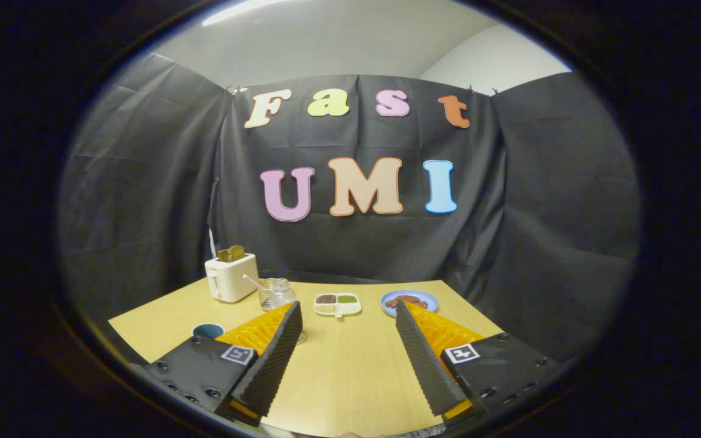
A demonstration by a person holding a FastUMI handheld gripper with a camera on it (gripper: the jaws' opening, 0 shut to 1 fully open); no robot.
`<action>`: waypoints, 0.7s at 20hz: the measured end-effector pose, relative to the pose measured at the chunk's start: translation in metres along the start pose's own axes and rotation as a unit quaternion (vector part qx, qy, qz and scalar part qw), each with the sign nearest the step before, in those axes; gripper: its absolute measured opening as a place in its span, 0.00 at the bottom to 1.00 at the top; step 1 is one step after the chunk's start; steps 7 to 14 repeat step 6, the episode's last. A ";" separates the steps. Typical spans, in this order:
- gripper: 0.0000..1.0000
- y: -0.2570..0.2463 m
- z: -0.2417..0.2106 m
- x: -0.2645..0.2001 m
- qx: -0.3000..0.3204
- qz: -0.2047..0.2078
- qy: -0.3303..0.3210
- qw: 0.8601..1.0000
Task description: Take the bottle from table, then pour the juice into the cup, finally place the bottle on the coaster
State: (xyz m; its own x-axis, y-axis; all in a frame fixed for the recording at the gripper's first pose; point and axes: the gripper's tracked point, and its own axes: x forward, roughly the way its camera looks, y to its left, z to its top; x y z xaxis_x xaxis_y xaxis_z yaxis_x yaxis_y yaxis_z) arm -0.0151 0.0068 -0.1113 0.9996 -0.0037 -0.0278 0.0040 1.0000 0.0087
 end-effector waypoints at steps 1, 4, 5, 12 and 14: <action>0.97 0.000 0.001 -0.001 -0.002 -0.001 -0.001 1.000; 0.97 0.005 -0.001 -0.002 -0.001 0.007 0.000 1.000; 0.97 0.007 -0.004 0.000 -0.001 0.009 0.002 1.000; 0.97 0.009 -0.006 0.001 -0.002 0.012 0.005 1.000; 0.97 0.009 -0.006 0.001 -0.002 0.012 0.005 1.000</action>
